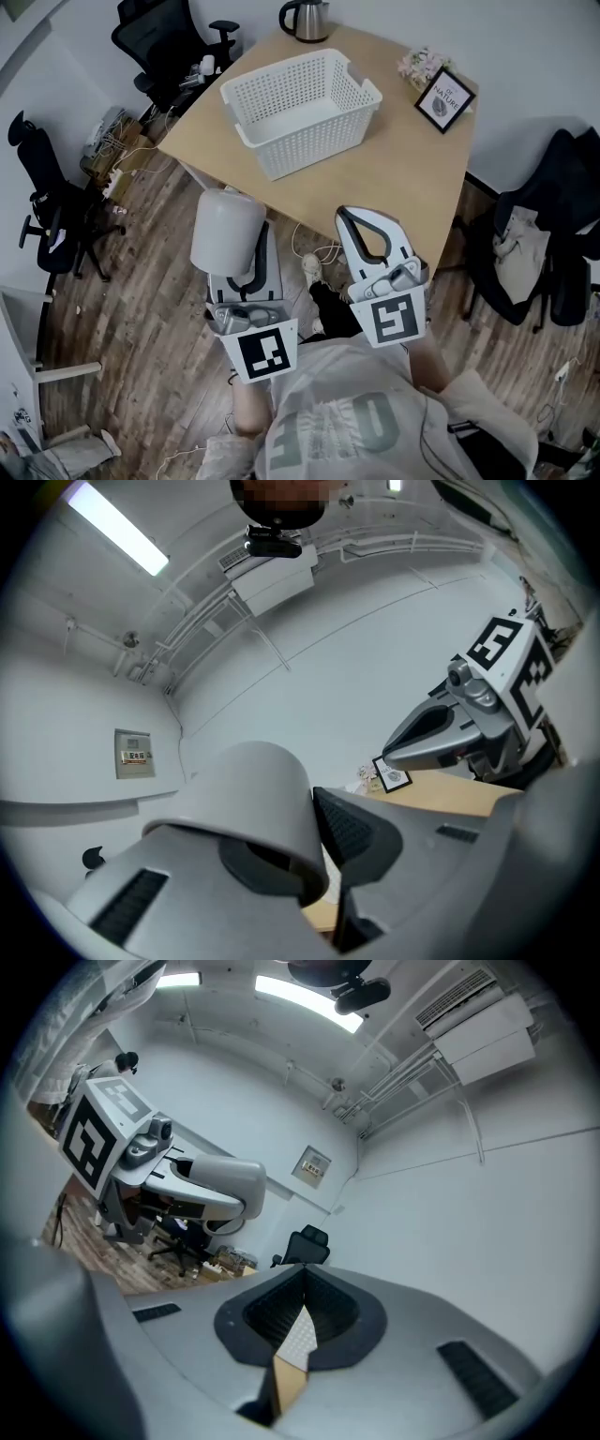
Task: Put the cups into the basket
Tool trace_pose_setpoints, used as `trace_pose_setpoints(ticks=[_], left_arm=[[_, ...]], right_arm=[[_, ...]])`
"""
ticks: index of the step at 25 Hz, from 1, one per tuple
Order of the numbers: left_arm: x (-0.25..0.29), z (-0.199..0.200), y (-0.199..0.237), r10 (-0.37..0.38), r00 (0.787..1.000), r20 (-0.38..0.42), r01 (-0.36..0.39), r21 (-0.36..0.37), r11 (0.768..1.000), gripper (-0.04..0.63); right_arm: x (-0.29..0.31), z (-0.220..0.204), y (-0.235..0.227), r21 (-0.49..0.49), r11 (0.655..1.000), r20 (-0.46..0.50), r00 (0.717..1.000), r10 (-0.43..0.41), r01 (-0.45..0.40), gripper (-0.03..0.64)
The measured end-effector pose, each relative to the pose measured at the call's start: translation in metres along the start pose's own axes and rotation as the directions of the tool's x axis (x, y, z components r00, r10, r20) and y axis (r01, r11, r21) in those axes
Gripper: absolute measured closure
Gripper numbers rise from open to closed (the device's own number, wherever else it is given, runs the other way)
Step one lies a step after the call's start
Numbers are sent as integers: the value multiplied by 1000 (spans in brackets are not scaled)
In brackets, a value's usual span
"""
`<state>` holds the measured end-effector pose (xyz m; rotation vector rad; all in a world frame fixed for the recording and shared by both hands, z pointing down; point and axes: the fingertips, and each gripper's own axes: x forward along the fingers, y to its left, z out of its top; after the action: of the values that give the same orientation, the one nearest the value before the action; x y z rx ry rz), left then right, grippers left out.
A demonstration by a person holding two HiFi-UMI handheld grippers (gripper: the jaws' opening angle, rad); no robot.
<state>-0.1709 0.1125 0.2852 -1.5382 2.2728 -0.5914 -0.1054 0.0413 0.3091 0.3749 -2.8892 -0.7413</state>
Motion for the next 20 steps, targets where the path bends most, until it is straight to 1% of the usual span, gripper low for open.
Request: trace_pose_setpoints(ticks=[3, 5, 9, 12, 14, 17, 20], left_arm=[[34, -8, 16, -12, 1000, -6, 12, 41, 999, 545], [61, -5, 24, -21, 1000, 6, 21, 62, 998, 545], [112, -2, 43, -28, 999, 23, 27, 44, 999, 545], [144, -6, 53, -44, 999, 20, 43, 63, 997, 545], [165, -11, 60, -46, 999, 1, 46, 86, 995, 545], [196, -19, 69, -47, 998, -32, 49, 73, 996, 545], [222, -23, 75, -56, 996, -66, 62, 88, 994, 545]], right_arm=[[34, 1, -19, 3, 1000, 15, 1000, -23, 23, 618], [52, 0, -37, -4, 1000, 15, 999, -29, 29, 618], [86, -3, -68, -10, 1000, 20, 1000, -17, 18, 618], [114, -14, -88, 33, 999, -12, 1000, -9, 9, 618], [132, -21, -103, 50, 999, -21, 1000, -12, 13, 618], [155, -29, -124, 65, 998, -7, 1000, -24, 24, 618], [176, -42, -136, 81, 997, -25, 1000, 2, 0, 618]])
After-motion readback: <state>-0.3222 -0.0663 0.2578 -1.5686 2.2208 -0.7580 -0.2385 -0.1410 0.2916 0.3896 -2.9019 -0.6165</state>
